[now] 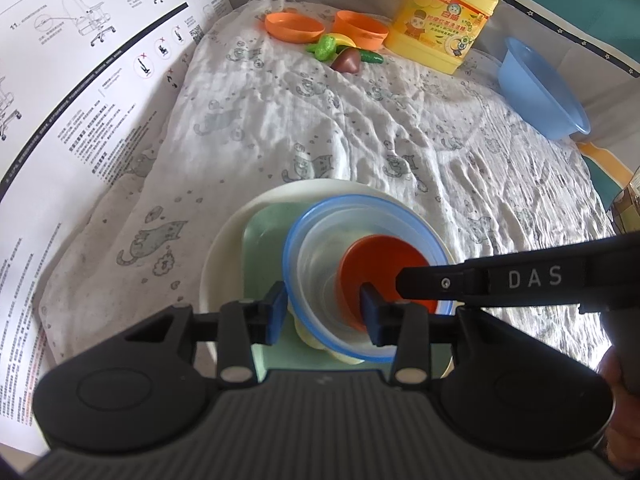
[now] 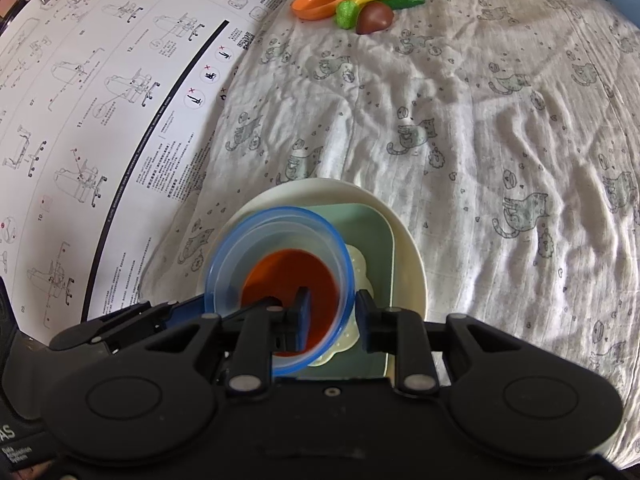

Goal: Organize plates and bowls
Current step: 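Lower the blue bowl with the right gripper onto the yellow plate, then open the right gripper to release the blue bowl and withdraw it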

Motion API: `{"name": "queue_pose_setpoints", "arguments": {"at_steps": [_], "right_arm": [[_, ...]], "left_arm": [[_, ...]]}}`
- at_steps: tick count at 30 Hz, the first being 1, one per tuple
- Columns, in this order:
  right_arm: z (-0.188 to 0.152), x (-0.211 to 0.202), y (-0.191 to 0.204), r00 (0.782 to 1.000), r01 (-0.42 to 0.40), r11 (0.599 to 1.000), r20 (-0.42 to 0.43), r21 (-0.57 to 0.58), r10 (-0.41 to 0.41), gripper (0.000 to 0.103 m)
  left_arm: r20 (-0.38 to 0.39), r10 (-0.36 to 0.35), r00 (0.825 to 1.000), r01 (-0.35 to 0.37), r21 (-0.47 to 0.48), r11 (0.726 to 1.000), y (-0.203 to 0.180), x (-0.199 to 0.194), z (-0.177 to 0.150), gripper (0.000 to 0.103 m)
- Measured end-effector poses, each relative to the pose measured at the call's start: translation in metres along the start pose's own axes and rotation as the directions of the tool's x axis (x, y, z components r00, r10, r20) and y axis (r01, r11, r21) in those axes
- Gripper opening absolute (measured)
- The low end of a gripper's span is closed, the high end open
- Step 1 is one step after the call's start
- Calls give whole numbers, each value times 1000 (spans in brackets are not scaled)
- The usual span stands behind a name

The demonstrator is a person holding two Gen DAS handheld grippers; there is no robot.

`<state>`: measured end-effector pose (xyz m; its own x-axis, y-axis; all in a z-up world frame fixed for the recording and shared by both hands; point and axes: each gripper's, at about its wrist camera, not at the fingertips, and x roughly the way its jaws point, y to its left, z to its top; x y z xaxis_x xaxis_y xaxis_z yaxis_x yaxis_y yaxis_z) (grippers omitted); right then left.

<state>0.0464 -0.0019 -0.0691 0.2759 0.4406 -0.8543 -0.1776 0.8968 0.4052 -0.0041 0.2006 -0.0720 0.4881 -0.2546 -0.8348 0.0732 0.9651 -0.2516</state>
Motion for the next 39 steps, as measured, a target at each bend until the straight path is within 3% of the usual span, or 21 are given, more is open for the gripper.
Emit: {"name": "queue_pose_setpoints", "arguments": {"at_steps": [10,12,13,18,20,23,29,34,39], "right_arm": [[-1,-7,-1,1000,-13,1000,17,8,12,28],[-2,-11,-1,1000,-13,1000,27,5,13,31],[-3,-13,-1,999,-11,1000,35,2,11,36],[-7,-35,3,992,30,998,121,-53,-24,73],[-8,-45,1,987,34,997,158,-70,-22,91],[-11,-62,-6,978,18,996,208,-84,0,103],[-26,-92,-18,956,44,991,295,-127,-4,103],[-45,-109,-23,933,119,975,357,-190,-44,103],[-72,-128,-24,890,213,938,451,-272,-71,103]], "left_arm": [[5,15,1000,-15,14,1000,-4,0,2,43],[16,21,1000,-21,24,999,-6,-3,2,49],[26,25,999,-26,32,999,-8,-6,2,52],[125,86,988,-96,76,992,-17,-25,1,91],[158,93,983,-106,79,991,-18,-34,0,100],[201,73,977,-88,69,994,-16,-48,-2,103],[282,54,958,-81,84,993,-22,-73,-13,103],[309,51,950,-81,86,993,-27,-86,-22,103],[325,60,944,-97,99,990,-31,-95,-31,103]]}}
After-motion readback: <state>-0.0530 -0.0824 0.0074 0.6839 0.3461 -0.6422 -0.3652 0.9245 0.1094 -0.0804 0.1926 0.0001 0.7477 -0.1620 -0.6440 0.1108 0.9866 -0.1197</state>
